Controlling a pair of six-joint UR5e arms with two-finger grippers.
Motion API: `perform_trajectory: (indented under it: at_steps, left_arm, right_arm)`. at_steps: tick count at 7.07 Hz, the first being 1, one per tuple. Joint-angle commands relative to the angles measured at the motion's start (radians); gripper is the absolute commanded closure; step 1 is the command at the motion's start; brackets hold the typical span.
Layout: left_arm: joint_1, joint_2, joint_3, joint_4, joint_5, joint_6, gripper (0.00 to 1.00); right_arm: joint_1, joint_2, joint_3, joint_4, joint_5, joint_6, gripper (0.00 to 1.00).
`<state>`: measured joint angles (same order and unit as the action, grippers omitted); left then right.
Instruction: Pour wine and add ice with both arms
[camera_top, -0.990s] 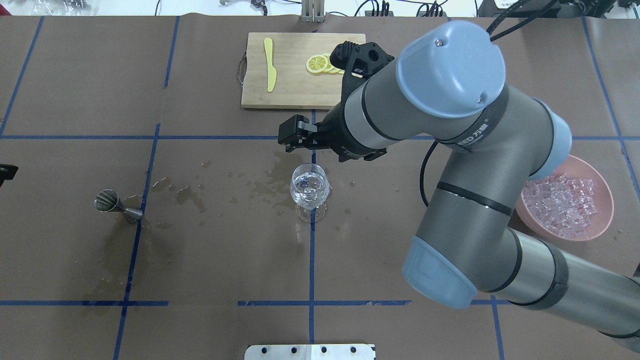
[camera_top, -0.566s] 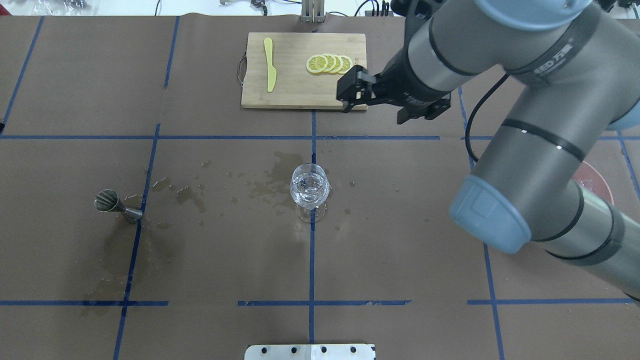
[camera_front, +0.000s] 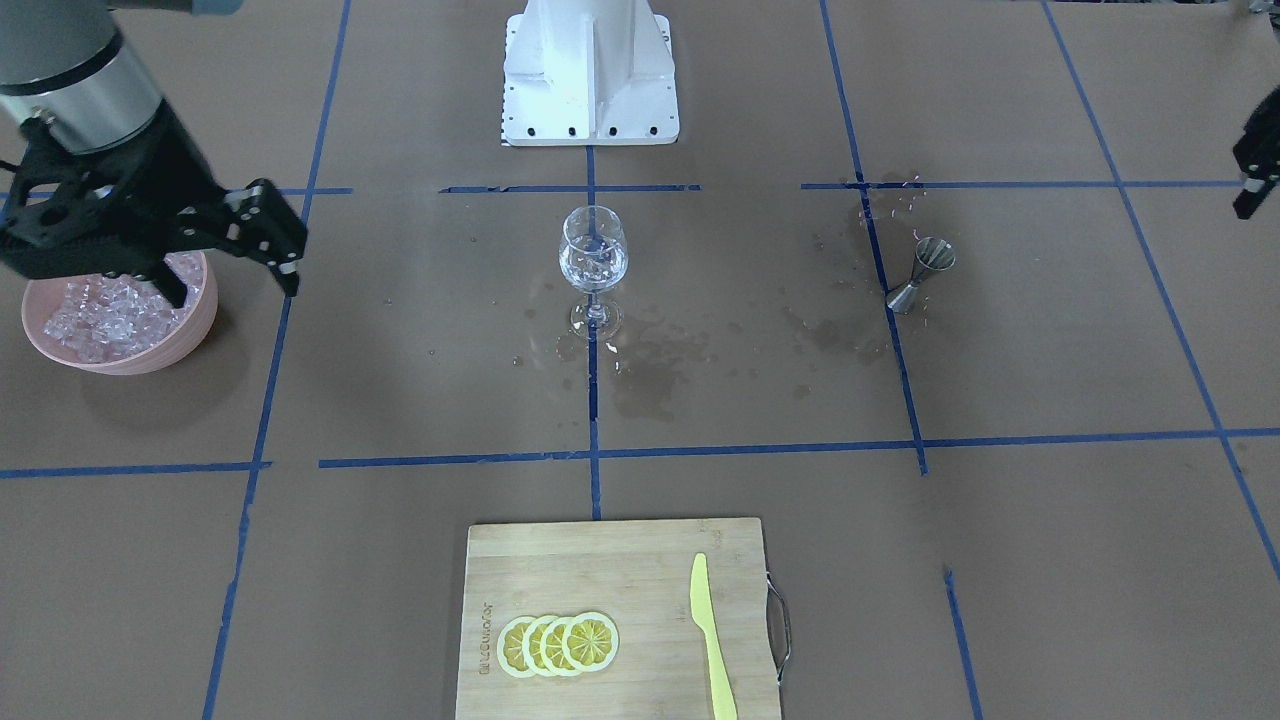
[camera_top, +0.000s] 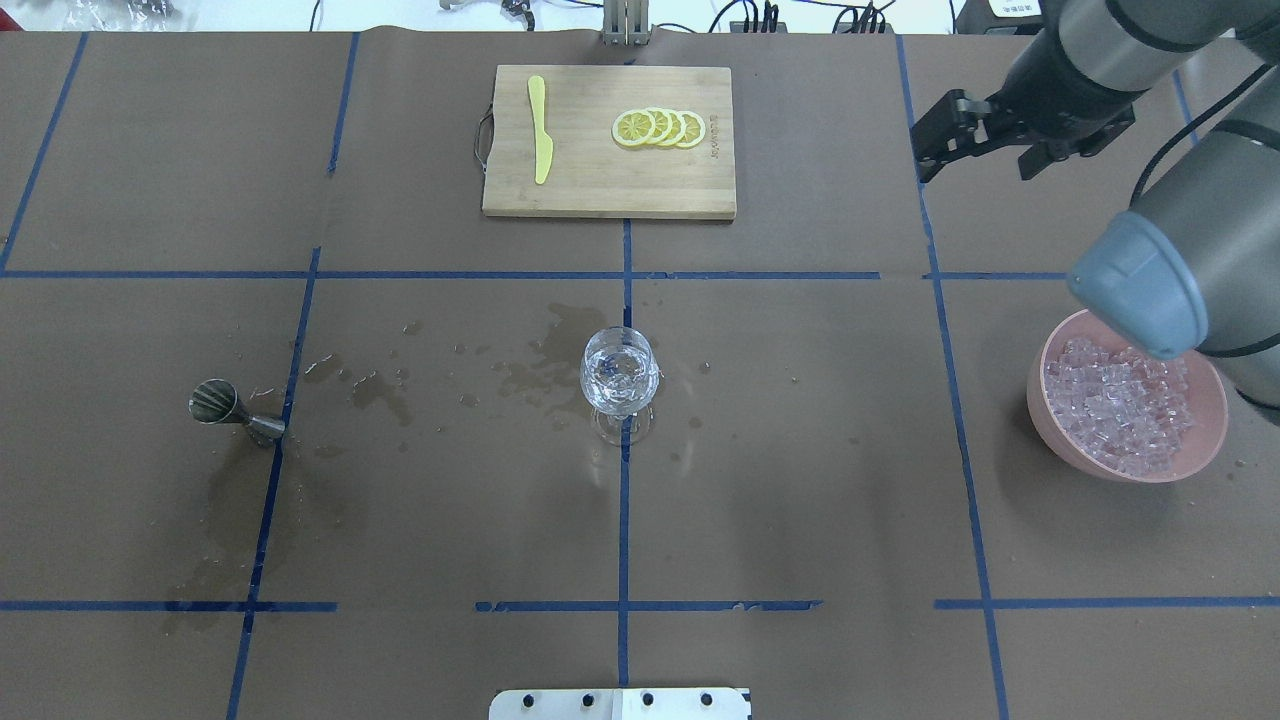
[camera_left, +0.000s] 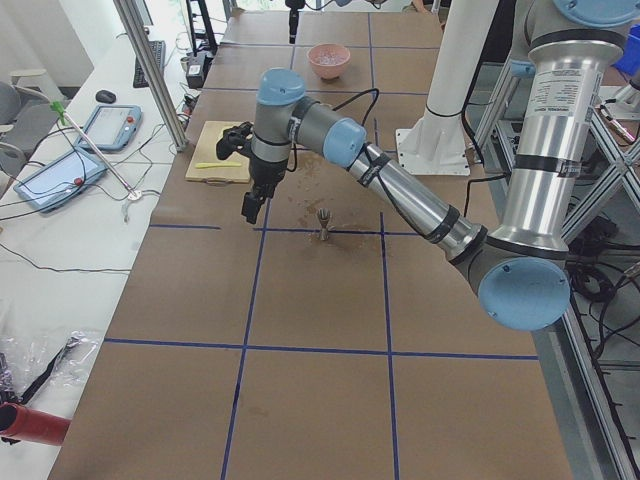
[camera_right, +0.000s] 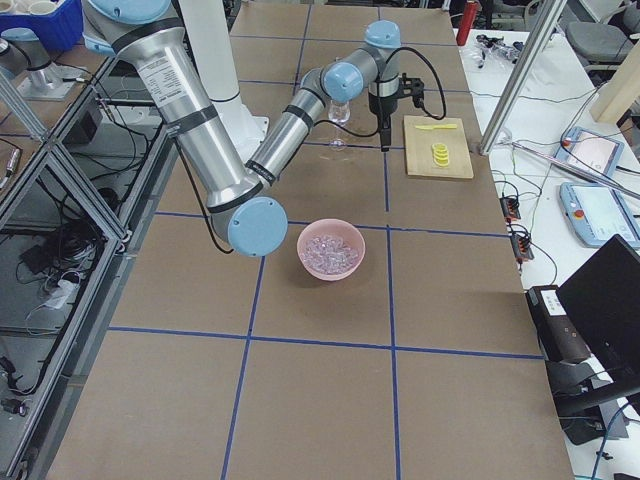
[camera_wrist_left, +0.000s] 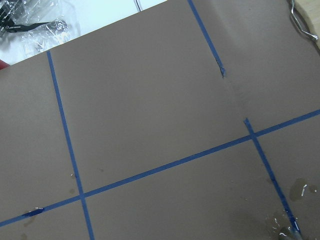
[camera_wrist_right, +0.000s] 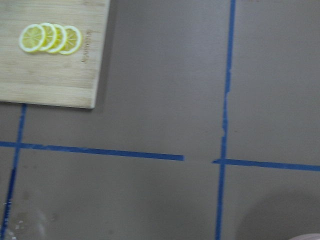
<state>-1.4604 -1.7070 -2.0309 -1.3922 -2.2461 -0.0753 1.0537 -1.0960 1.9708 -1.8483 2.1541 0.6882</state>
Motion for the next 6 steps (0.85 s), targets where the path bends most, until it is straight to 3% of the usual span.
perform_trajectory:
  at_steps: [1, 4, 6]
  left_arm:
    - [-0.08, 0.006, 0.159, -0.001, -0.071, 0.065, 0.0]
    - [-0.132, 0.018, 0.285, -0.004, -0.064, 0.232, 0.0]
    - [-0.153, 0.036, 0.351, -0.005, -0.069, 0.32, 0.0]
  right_arm:
    - [0.159, -0.104, -0.099, -0.003, 0.096, -0.289, 0.0]
    - [0.33, -0.25, -0.182, 0.003, 0.124, -0.675, 0.0]
    - [0.379, -0.287, -0.207, 0.006, 0.135, -0.708, 0.0]
